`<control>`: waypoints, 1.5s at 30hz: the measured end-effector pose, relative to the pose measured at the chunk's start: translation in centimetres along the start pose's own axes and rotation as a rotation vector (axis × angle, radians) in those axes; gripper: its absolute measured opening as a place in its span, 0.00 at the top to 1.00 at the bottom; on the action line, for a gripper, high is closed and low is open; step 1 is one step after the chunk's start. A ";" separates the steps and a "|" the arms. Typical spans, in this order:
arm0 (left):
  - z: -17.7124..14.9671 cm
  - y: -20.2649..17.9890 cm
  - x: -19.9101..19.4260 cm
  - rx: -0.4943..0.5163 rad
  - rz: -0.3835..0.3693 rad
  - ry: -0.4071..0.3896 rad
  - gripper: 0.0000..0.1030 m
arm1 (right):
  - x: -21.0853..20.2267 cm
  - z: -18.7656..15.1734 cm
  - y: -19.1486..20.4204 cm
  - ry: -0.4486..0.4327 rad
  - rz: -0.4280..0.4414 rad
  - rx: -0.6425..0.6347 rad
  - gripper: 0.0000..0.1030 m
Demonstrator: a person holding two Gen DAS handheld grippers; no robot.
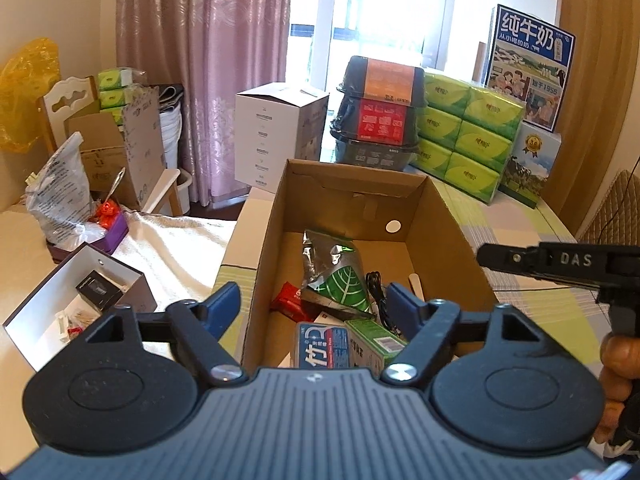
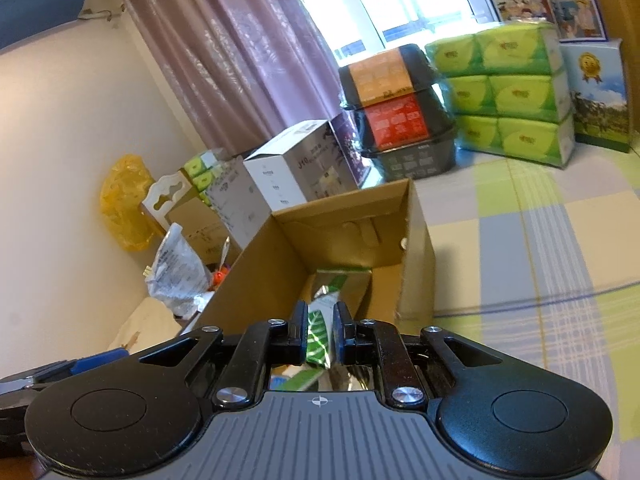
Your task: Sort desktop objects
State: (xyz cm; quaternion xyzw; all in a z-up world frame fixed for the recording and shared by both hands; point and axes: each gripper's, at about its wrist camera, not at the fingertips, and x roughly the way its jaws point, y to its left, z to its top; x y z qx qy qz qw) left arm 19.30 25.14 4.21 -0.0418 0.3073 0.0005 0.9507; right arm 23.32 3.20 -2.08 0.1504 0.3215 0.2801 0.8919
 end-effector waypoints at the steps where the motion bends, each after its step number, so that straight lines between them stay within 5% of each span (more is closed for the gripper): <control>1: -0.2 0.0 -0.4 -0.003 0.002 -0.002 0.24 | -0.5 -0.2 0.1 0.002 -0.002 -0.003 0.82; 3: -0.5 -0.2 -1.1 -0.009 0.007 -0.002 0.19 | -1.6 -0.7 0.4 0.005 -0.003 -0.018 0.54; 5: -0.8 -0.3 -2.0 -0.013 0.022 -0.005 0.13 | -2.7 -1.2 0.8 0.002 -0.007 -0.035 0.41; 10: -2.0 -0.3 -4.8 -0.045 0.052 -0.027 0.02 | -5.8 -2.7 1.8 0.007 -0.017 -0.063 0.28; 16: -3.8 -0.8 -7.8 -0.047 0.074 -0.025 0.01 | -9.1 -4.7 3.1 0.005 -0.036 -0.088 0.03; 34: -7.4 -2.5 -14.5 -0.090 0.133 0.010 0.01 | -16.0 -8.3 6.5 0.043 -0.205 -0.162 0.02; 45: -8.2 -4.0 -18.2 -0.090 0.138 0.024 0.01 | -19.4 -9.4 7.7 0.071 -0.238 -0.212 0.02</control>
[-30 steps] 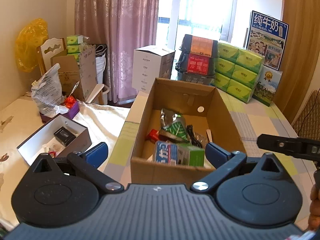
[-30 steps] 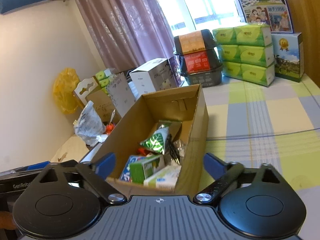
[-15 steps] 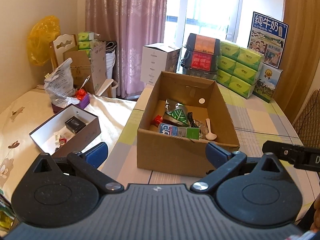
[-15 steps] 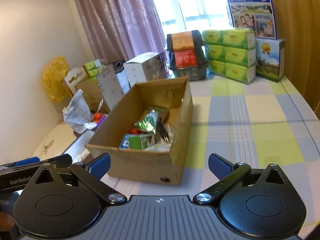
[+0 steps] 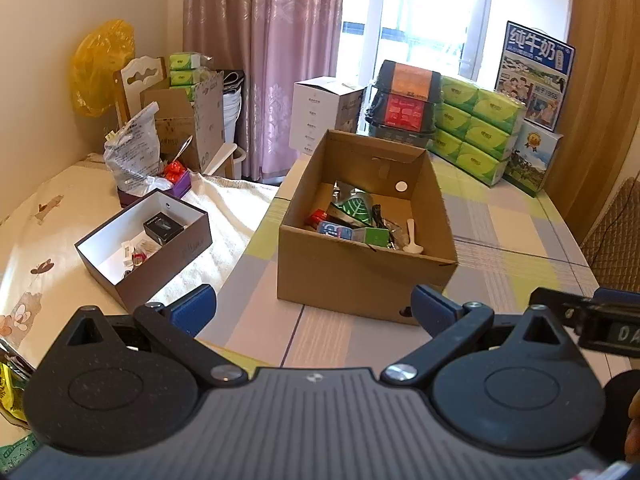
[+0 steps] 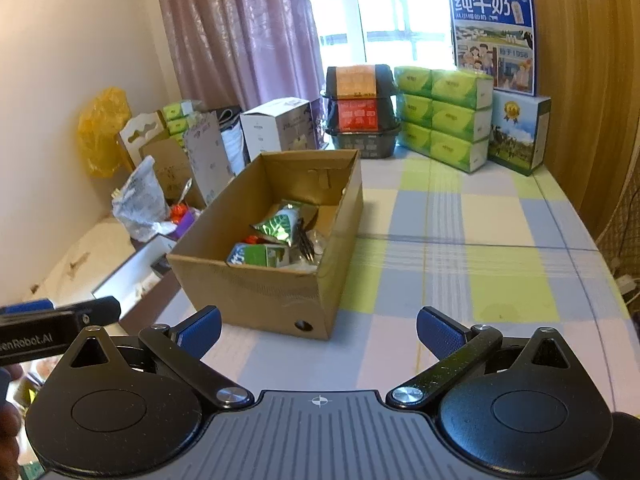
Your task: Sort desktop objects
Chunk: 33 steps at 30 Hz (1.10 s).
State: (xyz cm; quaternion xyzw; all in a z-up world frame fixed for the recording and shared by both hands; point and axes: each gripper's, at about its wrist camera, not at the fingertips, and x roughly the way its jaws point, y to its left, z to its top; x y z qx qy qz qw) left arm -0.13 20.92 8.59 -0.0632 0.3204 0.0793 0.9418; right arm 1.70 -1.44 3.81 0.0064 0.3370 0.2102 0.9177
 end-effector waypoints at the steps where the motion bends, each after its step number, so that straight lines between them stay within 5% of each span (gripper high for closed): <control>1: -0.1 -0.2 -0.3 0.009 -0.001 -0.001 0.01 | -0.2 -0.2 0.1 0.007 -0.005 -0.001 0.02; 15: -1.8 -1.7 -0.8 0.055 -0.013 0.041 0.01 | -1.5 -3.3 -1.0 0.068 -0.057 0.018 0.02; 33: -2.1 -3.4 0.0 0.097 -0.031 0.057 0.01 | -2.1 -3.2 -2.5 0.066 -0.071 0.070 0.02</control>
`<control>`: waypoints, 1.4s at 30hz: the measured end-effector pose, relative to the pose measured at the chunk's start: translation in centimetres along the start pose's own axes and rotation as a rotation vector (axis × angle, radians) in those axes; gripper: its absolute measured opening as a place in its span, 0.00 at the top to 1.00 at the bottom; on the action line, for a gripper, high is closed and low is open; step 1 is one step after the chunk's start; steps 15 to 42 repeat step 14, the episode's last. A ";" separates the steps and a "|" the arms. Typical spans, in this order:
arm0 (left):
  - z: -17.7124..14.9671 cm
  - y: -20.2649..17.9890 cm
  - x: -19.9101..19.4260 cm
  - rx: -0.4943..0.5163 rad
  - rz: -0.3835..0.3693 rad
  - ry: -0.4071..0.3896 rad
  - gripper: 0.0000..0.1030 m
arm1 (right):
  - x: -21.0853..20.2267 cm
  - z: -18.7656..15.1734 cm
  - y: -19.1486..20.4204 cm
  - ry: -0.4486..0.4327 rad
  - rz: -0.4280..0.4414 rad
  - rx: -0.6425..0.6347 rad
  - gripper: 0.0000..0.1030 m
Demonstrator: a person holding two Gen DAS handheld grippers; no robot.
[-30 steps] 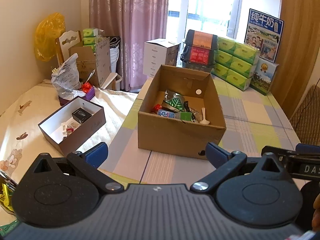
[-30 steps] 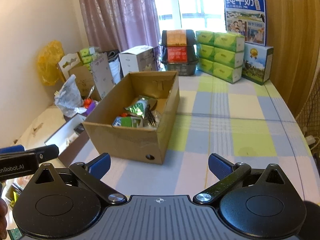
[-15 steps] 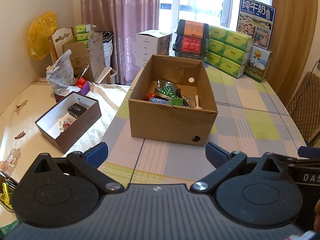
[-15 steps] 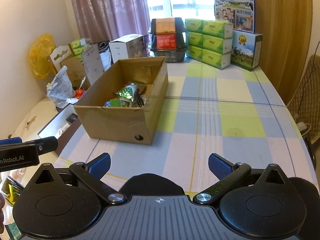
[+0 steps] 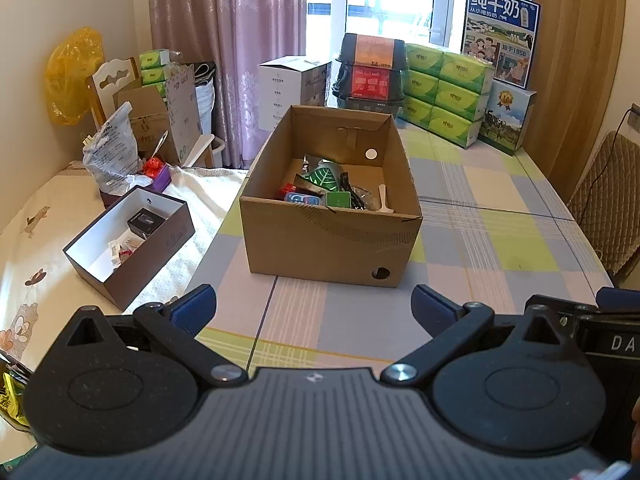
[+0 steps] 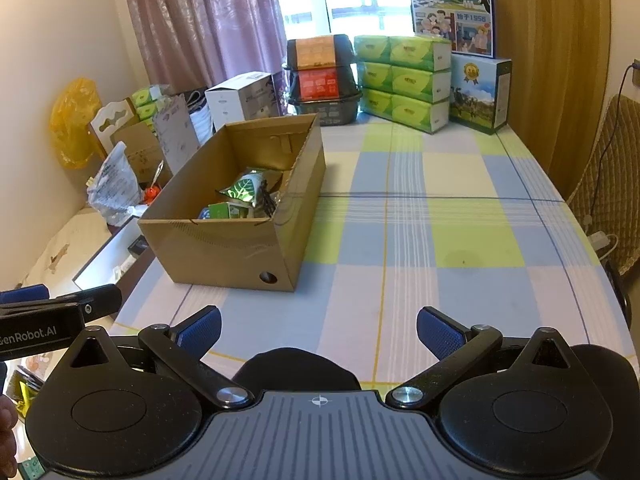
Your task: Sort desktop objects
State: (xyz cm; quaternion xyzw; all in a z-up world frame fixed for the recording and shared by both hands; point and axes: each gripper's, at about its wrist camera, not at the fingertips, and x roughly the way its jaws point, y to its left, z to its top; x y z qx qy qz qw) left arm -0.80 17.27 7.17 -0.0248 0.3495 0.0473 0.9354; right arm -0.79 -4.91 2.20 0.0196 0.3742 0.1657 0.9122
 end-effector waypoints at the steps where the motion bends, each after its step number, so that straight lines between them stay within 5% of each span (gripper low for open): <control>1: 0.0 0.0 0.0 0.000 0.001 0.001 0.01 | 0.0 0.0 -0.1 0.001 0.000 0.000 0.02; 42: 0.1 0.1 0.3 -0.020 0.010 -0.011 0.01 | 0.2 0.0 -0.2 0.005 0.001 0.002 0.02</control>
